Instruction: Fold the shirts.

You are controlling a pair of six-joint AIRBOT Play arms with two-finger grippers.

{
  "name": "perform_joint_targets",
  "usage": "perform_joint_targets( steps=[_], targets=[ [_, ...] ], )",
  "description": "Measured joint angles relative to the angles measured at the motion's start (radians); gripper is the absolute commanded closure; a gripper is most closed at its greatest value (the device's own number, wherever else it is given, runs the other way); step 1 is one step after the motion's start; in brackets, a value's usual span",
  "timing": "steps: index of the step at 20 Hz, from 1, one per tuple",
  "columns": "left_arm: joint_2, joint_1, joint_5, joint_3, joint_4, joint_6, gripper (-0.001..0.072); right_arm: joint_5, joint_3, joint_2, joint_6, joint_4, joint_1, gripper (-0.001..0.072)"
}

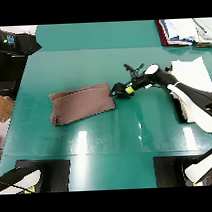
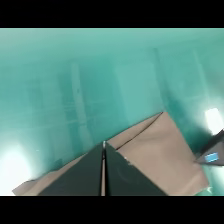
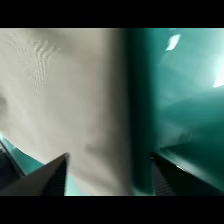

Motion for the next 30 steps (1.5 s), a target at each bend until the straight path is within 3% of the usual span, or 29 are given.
perform_joint_targets(
  steps=[3,4,10,18,24,30],
  targets=[
    [-0.002,-0.006,0.002,-0.004,-0.001,0.0,0.0682,-0.011,0.094,-0.075,-0.004,0.0,0.064,0.0641],
    [-0.002,-0.007,0.003,-0.004,-0.002,0.0,0.0682,-0.014,0.13,-0.098,-0.005,-0.001,0.082,0.0695],
    [-0.003,-0.047,0.007,-0.007,-0.038,-0.001,0.0683,0.019,0.33,-0.109,0.023,-0.066,0.038,0.0696],
    [-0.003,-0.195,0.064,-0.007,-0.048,-0.001,0.0682,0.106,0.439,0.149,0.165,-0.349,-0.388,0.0696],
    [-0.003,-0.231,0.105,-0.007,-0.055,-0.001,0.0682,0.101,0.413,0.271,0.192,-0.397,-0.709,0.0696],
    [-0.006,-0.237,0.112,-0.007,-0.058,-0.001,0.0681,0.011,0.443,0.294,0.196,-0.401,-0.815,0.0696]
  ],
)
